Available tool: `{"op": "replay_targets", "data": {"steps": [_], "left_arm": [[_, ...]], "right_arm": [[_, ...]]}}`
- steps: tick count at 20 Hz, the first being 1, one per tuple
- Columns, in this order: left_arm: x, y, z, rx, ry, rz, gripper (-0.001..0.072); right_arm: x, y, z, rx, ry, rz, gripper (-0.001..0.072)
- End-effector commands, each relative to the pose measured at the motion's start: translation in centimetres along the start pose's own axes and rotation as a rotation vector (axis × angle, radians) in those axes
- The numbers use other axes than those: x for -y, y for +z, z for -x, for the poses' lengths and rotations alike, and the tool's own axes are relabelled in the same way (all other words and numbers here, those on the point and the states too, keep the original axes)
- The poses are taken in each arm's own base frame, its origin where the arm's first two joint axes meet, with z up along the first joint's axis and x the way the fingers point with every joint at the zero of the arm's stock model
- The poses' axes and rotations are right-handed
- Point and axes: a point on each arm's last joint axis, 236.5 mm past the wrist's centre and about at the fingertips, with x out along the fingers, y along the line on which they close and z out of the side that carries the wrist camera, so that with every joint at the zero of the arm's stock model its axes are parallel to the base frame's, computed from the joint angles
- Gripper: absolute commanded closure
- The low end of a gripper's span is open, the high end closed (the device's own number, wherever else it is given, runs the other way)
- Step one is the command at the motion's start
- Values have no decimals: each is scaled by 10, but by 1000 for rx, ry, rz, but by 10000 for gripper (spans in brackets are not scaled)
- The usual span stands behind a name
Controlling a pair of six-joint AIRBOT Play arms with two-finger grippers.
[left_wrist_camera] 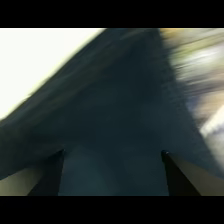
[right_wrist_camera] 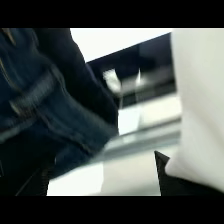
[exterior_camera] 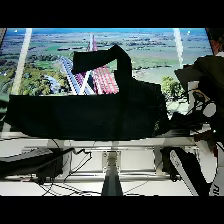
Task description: Fold the clothes and pants, and hang the long-sleeved shirts on hangers.
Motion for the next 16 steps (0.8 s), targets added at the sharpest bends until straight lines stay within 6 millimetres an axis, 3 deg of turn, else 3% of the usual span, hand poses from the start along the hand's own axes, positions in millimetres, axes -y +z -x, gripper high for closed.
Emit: {"op": "replay_targets", "data": {"steps": [1,3,6,10,13,16], "left_arm": [[123,12,-22,25,-270,-124,15],[176,-7,-49,-5,-290,-242,15],[224,7,-82,129,-237,-222,15],[288,-51,-141,19,-284,-304,39],[324,-83,-185,-80,-319,-362,69],[346,-89,-221,-113,-342,-399,69]], "right_arm": [[-5,36,3,152,21,-2,15],[-6,50,5,213,27,-2,15],[-7,58,8,248,29,-1,16],[-8,75,14,324,36,0,16],[-10,92,20,400,42,0,16],[-11,100,23,436,46,-1,16]]}}
